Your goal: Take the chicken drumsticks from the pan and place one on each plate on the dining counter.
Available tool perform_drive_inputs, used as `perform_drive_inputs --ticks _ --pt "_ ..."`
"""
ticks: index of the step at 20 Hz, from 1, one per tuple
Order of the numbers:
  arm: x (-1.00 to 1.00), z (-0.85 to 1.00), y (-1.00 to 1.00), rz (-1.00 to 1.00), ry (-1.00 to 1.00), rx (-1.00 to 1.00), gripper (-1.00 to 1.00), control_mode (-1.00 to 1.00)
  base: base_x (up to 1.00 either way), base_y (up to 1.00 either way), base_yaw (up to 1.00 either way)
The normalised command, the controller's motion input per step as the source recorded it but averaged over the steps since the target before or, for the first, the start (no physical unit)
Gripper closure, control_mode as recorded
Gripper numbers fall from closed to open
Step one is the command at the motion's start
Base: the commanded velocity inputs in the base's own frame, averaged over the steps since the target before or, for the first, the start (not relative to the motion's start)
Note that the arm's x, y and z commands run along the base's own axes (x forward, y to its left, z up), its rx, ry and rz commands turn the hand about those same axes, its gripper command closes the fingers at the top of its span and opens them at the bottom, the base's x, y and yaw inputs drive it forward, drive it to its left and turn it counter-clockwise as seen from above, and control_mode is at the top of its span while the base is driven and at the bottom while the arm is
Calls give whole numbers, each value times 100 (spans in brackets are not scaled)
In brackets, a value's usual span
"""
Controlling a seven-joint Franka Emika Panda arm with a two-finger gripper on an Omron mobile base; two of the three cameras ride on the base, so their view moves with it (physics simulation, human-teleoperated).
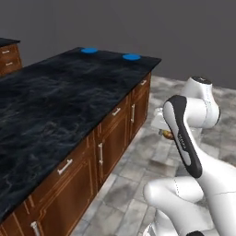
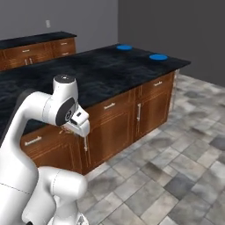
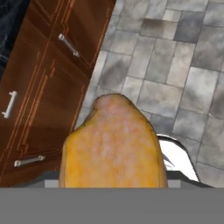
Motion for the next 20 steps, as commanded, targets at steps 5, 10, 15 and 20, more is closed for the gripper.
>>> perform_drive_inputs --ticks 5,10,15,20 --pt "0 0 0 0 0 0 100 100 100 -92 36" --pt "0 0 0 0 0 0 100 100 100 -99 35" --pt "0 0 0 0 0 0 100 100 100 -100 32" --pt "0 0 0 0 0 0 100 100 91 -100 26"
